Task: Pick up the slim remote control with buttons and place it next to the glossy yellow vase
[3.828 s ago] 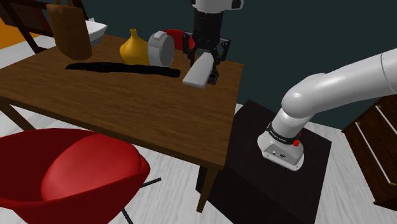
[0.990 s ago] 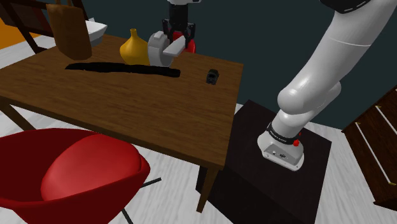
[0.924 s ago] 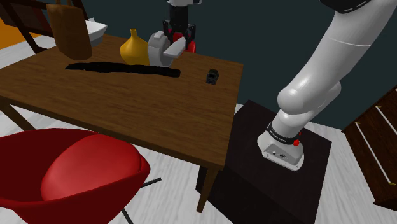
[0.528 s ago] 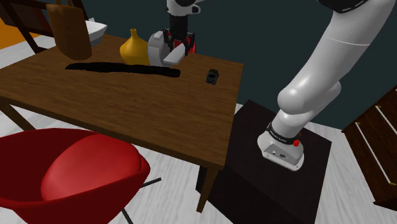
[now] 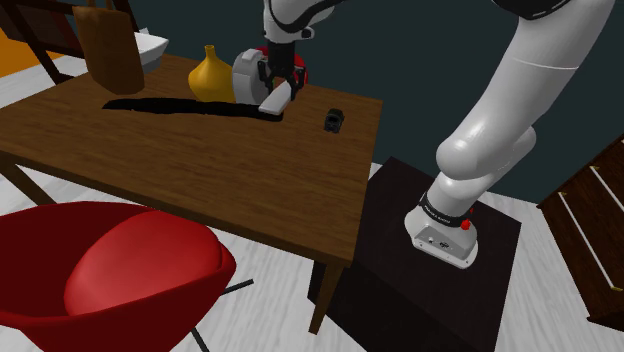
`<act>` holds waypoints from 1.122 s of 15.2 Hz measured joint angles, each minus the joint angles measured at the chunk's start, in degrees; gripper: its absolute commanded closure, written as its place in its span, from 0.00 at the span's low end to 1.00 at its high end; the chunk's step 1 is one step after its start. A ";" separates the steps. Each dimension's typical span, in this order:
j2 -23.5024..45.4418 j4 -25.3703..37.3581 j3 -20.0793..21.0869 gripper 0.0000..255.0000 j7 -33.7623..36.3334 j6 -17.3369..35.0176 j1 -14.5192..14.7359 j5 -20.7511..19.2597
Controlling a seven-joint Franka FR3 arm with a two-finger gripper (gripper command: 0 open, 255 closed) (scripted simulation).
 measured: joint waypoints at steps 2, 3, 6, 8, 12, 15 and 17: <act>0.64 -0.94 -0.03 1.00 0.30 1.48 0.08 -0.43; 1.02 -1.43 -0.05 1.00 0.47 2.27 0.14 -0.69; 2.18 -2.40 -0.11 1.00 1.09 4.20 0.35 -1.48; 2.78 -3.29 -0.16 1.00 1.44 5.58 0.46 -1.93; 4.25 -5.06 -0.40 1.00 2.13 8.54 0.65 -3.01; 5.79 -5.60 -0.75 1.00 2.83 10.60 0.87 -4.21; 6.57 -6.00 -0.91 1.00 3.40 11.88 1.09 -4.89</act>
